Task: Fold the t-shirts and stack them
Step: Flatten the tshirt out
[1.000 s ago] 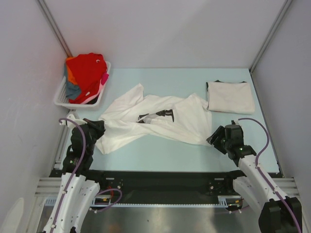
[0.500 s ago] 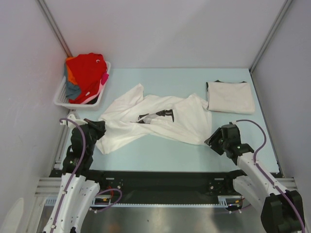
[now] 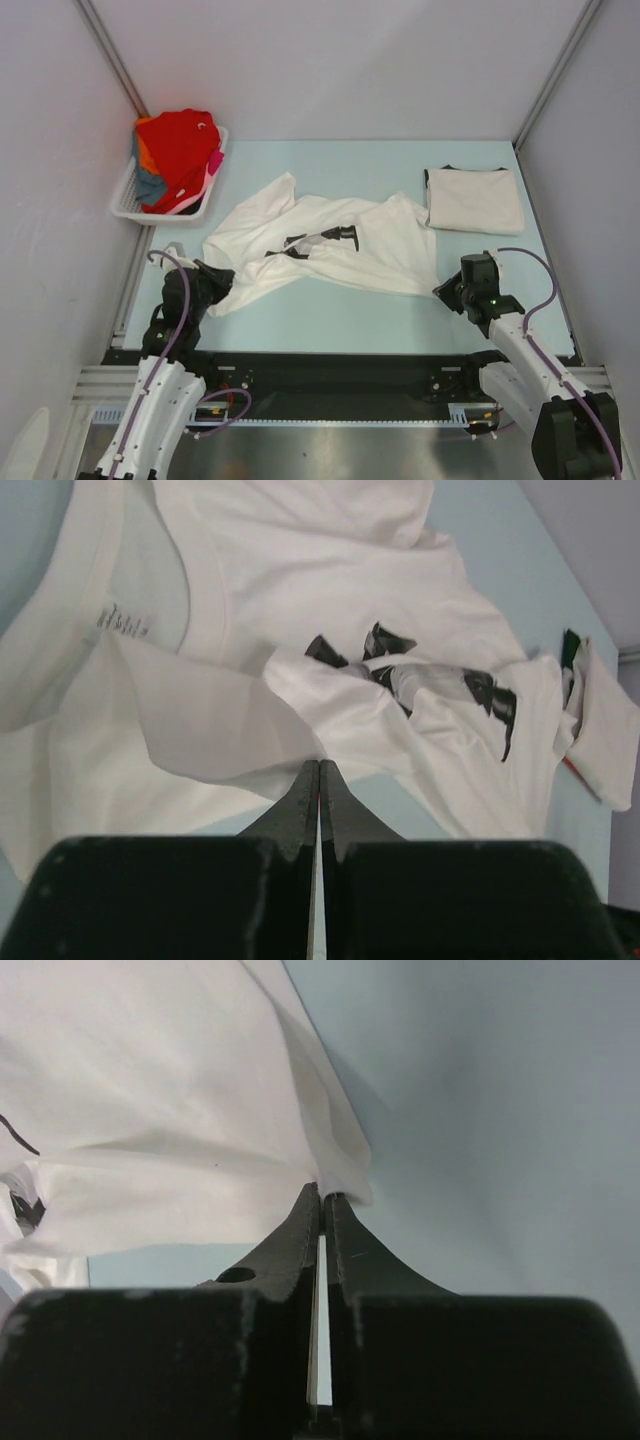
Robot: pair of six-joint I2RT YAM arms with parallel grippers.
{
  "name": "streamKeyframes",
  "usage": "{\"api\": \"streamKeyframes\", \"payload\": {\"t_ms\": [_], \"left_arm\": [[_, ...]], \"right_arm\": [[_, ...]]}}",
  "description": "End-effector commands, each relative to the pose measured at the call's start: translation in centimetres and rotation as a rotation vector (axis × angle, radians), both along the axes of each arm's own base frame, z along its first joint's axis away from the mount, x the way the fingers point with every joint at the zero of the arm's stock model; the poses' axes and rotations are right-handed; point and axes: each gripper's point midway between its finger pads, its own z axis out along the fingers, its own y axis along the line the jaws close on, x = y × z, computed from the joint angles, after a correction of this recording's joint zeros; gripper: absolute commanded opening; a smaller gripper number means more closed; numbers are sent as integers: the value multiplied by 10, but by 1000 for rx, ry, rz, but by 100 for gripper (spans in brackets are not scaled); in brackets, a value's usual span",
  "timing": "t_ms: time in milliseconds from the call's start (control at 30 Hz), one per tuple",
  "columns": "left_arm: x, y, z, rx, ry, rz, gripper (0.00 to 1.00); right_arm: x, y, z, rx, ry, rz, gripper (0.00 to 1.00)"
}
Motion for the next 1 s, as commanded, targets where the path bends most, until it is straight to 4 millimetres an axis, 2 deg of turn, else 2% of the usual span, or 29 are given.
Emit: {"api": "streamKeyframes", "payload": {"t_ms": [0,100,233,267,333,467,567,700,800,900,933,967], "left_arm": [[-7,-21,-22,-71,52,-88,0],[-12,-22,-41,-79,90,-91,2],[-13,-18,-49,-76,92,-65,14],[-13,-16,-50,-73,91,-54,32],[-12,-14,-52,-63,87,-48,53],[-12,-12,-62,-30,108,-56,69],[-14,-11,-73,-14,138,-62,73],[-15,-5,-82,9,151,-36,72],[-16,-4,-86,16,156,-34,65],[-17,-3,-88,23,153,-33,47],[-17,-3,-86,24,143,-32,32],[-16,-1,-86,29,140,-27,25]], "right_arm": [[16,-13,21,-30,-83,-55,0],[17,-13,20,-29,-86,-58,0],[16,-11,16,-18,-79,-50,0],[15,-10,14,-13,-77,-49,0],[15,-9,14,-7,-79,-46,0],[14,-8,13,-2,-80,-42,0],[15,-8,14,0,-88,-41,0],[17,-7,17,1,-95,-37,0],[18,-7,16,0,-92,-39,0],[18,-7,17,1,-95,-38,0],[19,-7,17,3,-96,-38,0],[19,-7,17,4,-95,-37,0]]}}
